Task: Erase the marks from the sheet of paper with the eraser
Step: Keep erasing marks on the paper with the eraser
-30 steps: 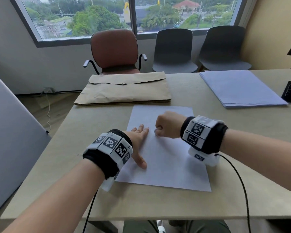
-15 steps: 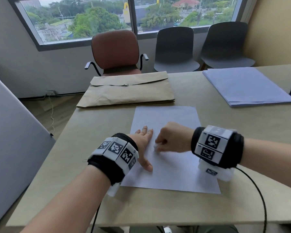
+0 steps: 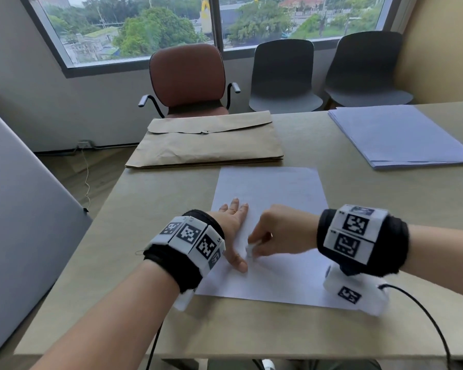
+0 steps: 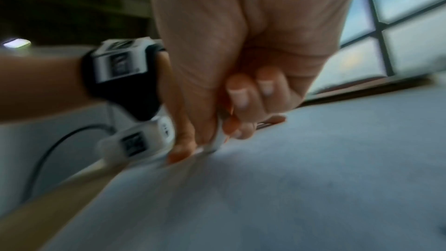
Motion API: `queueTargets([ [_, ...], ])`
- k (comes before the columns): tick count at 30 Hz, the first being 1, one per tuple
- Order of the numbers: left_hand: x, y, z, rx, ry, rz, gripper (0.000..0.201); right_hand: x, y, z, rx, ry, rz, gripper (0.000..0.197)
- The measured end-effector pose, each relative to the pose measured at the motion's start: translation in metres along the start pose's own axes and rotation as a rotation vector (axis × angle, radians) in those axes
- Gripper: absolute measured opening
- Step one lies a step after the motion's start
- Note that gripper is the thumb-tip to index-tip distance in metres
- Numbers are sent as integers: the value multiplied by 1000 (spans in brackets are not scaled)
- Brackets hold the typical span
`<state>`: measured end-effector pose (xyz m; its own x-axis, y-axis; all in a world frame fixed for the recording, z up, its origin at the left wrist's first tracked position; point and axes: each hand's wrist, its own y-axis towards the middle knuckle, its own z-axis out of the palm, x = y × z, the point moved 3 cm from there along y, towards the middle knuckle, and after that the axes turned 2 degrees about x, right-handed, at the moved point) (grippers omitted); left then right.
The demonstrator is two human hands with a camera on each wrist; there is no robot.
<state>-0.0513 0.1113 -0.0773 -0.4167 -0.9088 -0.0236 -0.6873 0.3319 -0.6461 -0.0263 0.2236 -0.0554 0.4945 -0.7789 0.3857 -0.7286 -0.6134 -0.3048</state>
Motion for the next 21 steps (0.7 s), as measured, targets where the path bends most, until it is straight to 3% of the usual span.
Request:
queueTargets([
  [6, -1, -2, 0, -21, -21, 9, 128, -20, 25, -25, -227, -48, 138, 23],
  [11, 0, -2, -1, -5, -24, 16, 128, -9, 14, -10, -116, 31, 47, 24],
  [17, 0, -3, -1, -11, -39, 14, 128, -20, 21, -21, -269, 20, 127, 20],
  [21, -1, -5, -1, 2, -30, 15, 128, -7, 12, -7, -116, 6, 60, 21],
])
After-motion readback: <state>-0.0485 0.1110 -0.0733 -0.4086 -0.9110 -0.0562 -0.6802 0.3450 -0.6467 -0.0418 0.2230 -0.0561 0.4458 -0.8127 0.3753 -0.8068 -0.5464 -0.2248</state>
